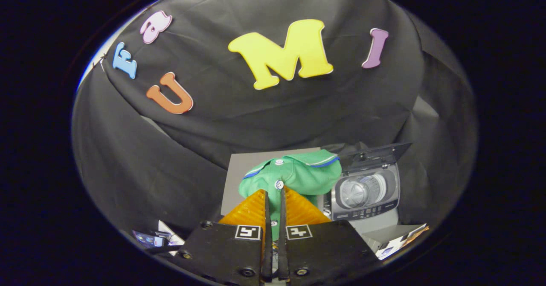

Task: Put the clothes into the washing machine and then close the washing machine lid.

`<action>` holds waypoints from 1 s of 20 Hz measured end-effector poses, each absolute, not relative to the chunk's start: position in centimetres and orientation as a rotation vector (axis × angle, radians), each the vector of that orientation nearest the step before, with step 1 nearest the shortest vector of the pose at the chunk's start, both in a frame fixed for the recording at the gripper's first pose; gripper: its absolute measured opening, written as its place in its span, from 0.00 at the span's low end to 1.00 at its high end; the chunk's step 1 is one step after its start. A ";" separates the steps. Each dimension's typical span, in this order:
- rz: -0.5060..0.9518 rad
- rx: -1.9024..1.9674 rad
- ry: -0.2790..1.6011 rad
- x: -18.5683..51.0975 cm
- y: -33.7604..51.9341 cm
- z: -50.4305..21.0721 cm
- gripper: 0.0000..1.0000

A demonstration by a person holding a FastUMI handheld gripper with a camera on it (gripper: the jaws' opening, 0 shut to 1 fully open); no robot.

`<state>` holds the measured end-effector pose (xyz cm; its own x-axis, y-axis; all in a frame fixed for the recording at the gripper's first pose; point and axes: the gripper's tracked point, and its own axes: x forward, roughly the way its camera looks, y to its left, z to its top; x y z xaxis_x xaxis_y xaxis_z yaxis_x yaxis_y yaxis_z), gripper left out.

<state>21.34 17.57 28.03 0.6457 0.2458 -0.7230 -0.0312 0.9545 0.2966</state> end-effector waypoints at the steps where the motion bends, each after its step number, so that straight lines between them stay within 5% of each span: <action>1: 0.146 0.269 0.852 20.6 16.6 28.9 0.09; 10: 0.042 0.309 0.837 18.7 5.6 28.4 0.09; 20: 0.036 0.333 0.914 21.2 -5.9 18.9 0.09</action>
<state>21.25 -5.86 18.94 0.6140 0.1708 -0.7706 0.1100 0.9482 0.2979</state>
